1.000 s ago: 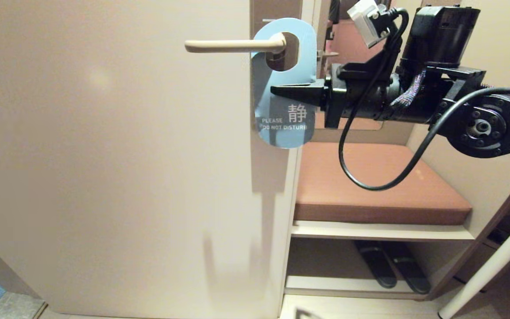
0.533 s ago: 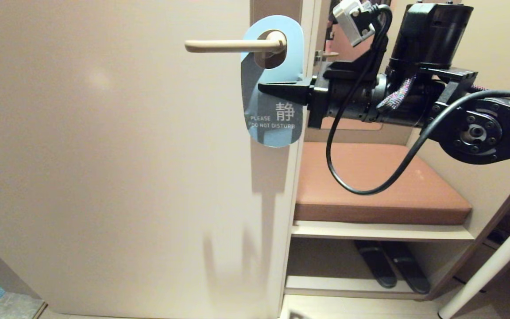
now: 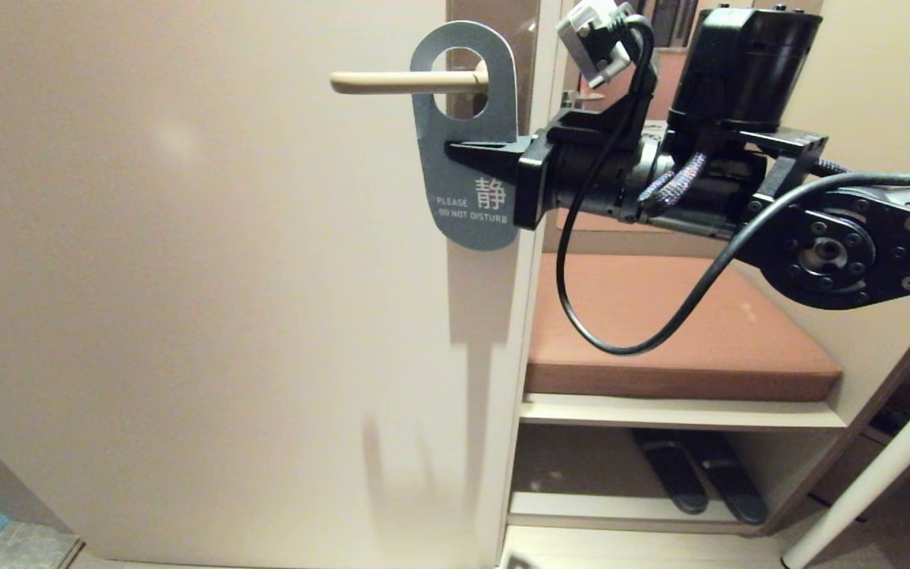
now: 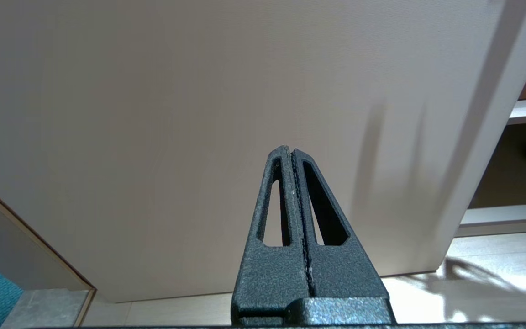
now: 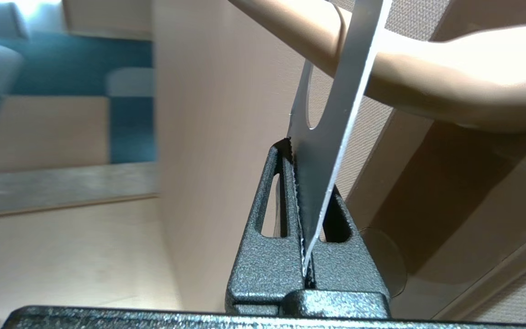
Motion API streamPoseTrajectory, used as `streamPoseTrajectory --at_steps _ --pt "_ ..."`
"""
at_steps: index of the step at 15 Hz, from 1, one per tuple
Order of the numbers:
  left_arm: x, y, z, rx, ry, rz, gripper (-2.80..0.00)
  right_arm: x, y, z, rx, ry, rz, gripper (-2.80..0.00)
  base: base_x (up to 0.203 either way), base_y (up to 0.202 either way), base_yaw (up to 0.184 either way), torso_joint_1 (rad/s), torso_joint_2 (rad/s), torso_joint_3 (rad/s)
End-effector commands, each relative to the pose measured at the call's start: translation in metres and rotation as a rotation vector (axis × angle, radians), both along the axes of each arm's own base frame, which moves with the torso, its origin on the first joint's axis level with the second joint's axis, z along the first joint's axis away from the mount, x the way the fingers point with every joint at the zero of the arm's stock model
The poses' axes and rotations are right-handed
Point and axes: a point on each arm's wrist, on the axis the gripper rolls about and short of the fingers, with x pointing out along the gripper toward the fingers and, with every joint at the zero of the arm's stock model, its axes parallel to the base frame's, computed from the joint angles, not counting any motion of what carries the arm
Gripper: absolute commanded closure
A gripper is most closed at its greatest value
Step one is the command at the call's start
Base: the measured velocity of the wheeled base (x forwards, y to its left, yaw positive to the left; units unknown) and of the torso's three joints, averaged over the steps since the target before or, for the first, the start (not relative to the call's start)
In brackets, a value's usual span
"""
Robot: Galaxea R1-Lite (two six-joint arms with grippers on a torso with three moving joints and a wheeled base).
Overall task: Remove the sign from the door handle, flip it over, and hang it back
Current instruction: Take down the sign
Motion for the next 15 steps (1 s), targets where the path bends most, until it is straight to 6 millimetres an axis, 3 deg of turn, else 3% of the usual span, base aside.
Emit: streamPoseTrajectory --at_steps 1,15 --pt "0.0 0.0 0.0 -0.001 0.002 0.0 0.0 -0.001 0.004 -0.002 -0.01 -0.016 -0.004 0.0 0.0 0.0 0.0 0.0 0.0 0.0" --pt "0.0 0.0 0.0 0.001 0.002 0.0 0.0 -0.025 0.035 -0.002 0.008 0.012 -0.311 0.0 0.0 0.0 0.0 0.0 0.0 0.0"
